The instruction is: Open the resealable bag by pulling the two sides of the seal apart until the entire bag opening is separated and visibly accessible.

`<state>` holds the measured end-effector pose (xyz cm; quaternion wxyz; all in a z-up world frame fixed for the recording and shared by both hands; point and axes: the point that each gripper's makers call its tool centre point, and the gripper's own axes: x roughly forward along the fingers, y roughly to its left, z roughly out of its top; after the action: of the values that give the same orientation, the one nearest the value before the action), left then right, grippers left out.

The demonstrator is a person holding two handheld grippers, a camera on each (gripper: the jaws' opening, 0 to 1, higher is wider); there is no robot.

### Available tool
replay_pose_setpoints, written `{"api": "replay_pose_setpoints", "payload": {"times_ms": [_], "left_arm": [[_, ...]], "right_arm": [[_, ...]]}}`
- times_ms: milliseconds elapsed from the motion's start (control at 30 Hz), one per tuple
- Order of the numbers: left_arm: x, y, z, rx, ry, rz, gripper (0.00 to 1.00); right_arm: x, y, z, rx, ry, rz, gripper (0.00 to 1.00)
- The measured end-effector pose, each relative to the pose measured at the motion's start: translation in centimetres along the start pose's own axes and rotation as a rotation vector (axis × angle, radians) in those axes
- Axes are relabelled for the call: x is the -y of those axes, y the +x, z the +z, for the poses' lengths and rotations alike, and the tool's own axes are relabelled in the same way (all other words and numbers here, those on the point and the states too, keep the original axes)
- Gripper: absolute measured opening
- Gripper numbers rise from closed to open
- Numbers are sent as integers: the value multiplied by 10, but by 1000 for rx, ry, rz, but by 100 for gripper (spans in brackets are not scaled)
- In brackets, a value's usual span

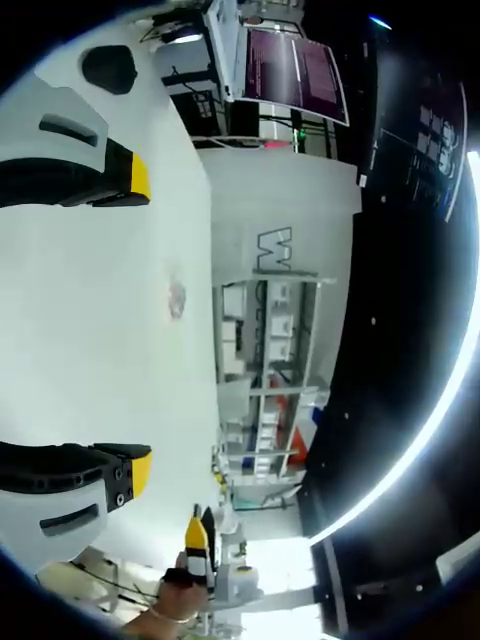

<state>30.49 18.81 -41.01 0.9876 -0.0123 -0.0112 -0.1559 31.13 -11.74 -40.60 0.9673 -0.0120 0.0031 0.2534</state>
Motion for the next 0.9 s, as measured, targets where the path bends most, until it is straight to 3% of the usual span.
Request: {"api": "replay_pose_setpoints", "payload": {"times_ms": [467, 900], "left_arm": [[9, 23, -2, -9, 10, -59, 96], [-2, 13, 0, -3, 9, -71, 96]], "right_arm": [[5, 0, -2, 2, 3, -21, 85], [-3, 3, -2, -8, -9, -38, 84]]}}
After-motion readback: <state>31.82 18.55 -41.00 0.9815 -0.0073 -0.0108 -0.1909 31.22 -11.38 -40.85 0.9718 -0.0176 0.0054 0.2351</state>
